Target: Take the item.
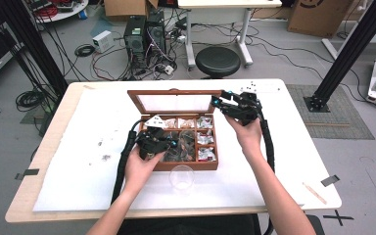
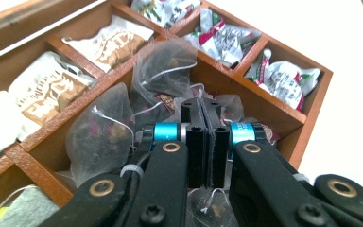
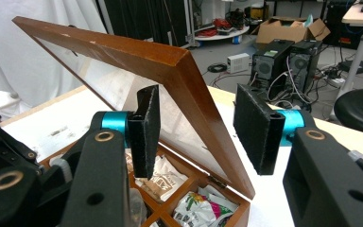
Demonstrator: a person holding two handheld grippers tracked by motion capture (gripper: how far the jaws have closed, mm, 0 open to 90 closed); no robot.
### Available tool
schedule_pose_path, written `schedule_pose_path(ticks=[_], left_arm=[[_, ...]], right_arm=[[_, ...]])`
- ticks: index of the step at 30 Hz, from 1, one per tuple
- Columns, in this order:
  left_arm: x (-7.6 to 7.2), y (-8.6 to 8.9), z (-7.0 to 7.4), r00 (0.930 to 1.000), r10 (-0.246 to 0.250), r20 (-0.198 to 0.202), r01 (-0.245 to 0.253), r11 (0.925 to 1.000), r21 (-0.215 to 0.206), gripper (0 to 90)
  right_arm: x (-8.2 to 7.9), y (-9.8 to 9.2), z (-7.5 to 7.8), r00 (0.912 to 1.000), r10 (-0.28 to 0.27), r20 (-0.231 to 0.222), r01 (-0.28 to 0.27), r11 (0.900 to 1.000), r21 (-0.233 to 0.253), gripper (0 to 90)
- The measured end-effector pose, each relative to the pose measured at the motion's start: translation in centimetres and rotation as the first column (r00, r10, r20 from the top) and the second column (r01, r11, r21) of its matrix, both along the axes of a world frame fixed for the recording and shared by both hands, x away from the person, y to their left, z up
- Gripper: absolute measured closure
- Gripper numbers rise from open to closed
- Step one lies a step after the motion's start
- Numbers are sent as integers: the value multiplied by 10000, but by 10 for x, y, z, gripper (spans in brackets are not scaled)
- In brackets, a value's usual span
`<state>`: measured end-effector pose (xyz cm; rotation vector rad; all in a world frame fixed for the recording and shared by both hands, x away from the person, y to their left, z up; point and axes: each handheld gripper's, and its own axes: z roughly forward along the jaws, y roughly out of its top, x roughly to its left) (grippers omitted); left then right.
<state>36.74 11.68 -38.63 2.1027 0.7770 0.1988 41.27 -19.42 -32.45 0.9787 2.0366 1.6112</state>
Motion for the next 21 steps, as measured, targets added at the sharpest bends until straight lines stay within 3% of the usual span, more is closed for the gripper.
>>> schedule_pose_path(ticks=[21], left_arm=[[-15,10,25,9977,-203,654,262,9956,-902,889]], right_arm=[[0,-1,0,10000,-37,-12,37,10000,-12,530]])
